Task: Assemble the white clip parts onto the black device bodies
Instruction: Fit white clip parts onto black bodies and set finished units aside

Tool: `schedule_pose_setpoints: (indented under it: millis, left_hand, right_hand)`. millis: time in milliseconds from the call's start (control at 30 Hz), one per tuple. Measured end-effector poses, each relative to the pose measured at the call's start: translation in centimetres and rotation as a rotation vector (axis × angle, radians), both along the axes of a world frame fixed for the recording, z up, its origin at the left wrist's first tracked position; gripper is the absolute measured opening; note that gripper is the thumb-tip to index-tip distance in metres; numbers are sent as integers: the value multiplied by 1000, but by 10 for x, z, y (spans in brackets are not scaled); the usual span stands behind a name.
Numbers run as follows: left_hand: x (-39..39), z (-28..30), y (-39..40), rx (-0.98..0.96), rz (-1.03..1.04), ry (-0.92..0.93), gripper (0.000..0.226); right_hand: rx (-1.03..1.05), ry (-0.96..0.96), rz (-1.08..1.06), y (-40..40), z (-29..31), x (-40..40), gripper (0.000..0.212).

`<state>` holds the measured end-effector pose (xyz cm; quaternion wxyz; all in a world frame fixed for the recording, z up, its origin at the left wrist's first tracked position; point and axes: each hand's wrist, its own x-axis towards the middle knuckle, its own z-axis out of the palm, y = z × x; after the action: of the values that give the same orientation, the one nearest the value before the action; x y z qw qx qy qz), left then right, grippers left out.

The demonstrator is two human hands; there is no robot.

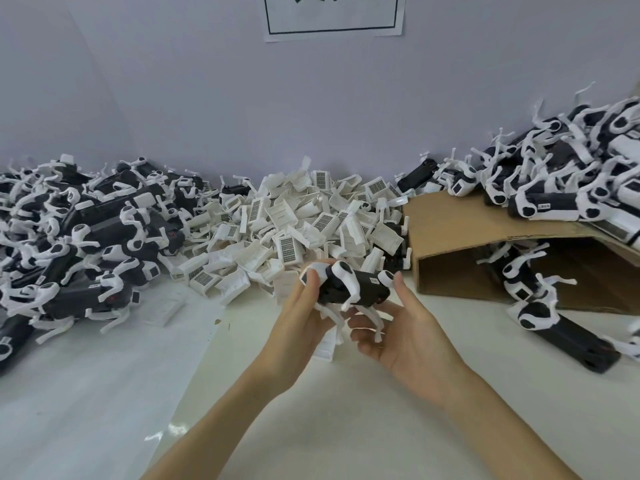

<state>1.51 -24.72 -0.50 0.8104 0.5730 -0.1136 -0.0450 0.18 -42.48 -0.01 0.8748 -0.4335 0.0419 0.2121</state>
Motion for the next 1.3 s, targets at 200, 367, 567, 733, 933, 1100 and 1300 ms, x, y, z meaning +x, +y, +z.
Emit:
schedule_pose_setpoints:
  millis: [200, 367, 567, 733, 933, 1100, 1300]
  left_hand:
    - [0, 0, 1, 118, 150, 65, 59]
    - [1, 3, 11, 229, 155, 60, 70]
    - [5, 8, 31, 324, 79, -158, 40]
    - [-1, 10, 22, 199, 282, -221, 46]
    - [-3, 18, 22, -160, 541, -115, 70]
    - [1, 20, 30, -112, 402, -95, 64]
    - [-1, 11, 21, 379, 268, -219, 39]
  right_hand:
    - [130, -17, -100, -3, -2, 1, 58]
    - [-112, -202, -122, -2, -3, 3, 55]
    - [-566, -513, -88, -19, -5, 3, 55]
    - [-848, -843, -22, -11, -16, -3, 67]
    - [-1083, -984, -114, 15, -25, -13, 75]
    - [-1028, -988, -248, 19, -23, -17, 70]
    - [-655, -655, -376, 12, -10, -11, 38]
